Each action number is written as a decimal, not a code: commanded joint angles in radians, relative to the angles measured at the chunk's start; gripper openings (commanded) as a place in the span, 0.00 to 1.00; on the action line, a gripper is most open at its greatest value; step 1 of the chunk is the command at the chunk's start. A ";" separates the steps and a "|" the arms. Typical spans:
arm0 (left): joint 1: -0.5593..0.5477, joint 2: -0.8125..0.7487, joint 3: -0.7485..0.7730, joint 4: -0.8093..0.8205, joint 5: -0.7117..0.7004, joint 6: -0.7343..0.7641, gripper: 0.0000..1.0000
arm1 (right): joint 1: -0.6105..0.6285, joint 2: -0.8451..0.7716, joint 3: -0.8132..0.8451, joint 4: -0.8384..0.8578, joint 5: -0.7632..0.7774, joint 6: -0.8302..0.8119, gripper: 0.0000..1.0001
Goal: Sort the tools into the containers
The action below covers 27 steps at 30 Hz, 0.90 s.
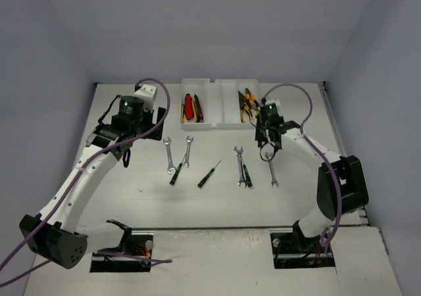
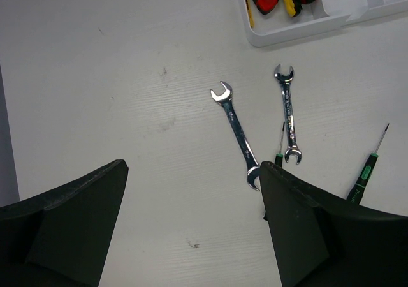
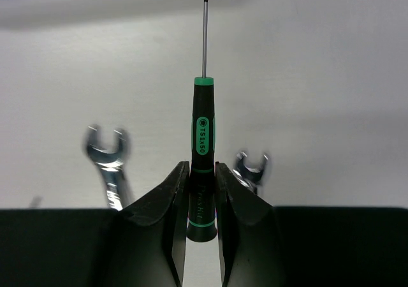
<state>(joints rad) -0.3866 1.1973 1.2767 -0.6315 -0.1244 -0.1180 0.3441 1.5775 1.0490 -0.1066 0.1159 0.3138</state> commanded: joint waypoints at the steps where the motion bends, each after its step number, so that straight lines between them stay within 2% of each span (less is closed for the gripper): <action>1: 0.007 -0.028 0.001 0.041 -0.012 0.018 0.81 | 0.049 0.124 0.255 0.047 0.053 0.002 0.00; 9: 0.016 -0.035 -0.007 0.044 -0.052 0.022 0.81 | 0.059 0.546 0.684 0.047 -0.023 -0.001 0.01; 12: 0.016 -0.035 -0.007 0.041 -0.050 0.022 0.81 | 0.059 0.630 0.761 0.047 -0.013 0.009 0.07; 14: 0.017 -0.038 -0.008 0.044 -0.040 0.021 0.81 | 0.060 0.661 0.795 0.048 0.002 0.014 0.15; 17: 0.018 -0.037 -0.005 0.041 -0.031 0.018 0.81 | 0.061 0.663 0.803 0.047 0.039 0.013 0.25; 20: 0.017 -0.041 -0.005 0.042 -0.027 0.017 0.81 | 0.062 0.612 0.780 0.047 0.055 0.004 0.44; 24: 0.019 -0.045 -0.006 0.042 -0.027 0.015 0.81 | 0.081 0.480 0.661 0.048 0.094 -0.017 0.48; 27: 0.018 -0.050 -0.009 0.044 -0.024 0.017 0.81 | 0.087 0.330 0.483 0.048 0.085 -0.027 0.47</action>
<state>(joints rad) -0.3726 1.1847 1.2629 -0.6311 -0.1539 -0.1108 0.4149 2.1644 1.6697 -0.0636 0.1535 0.3073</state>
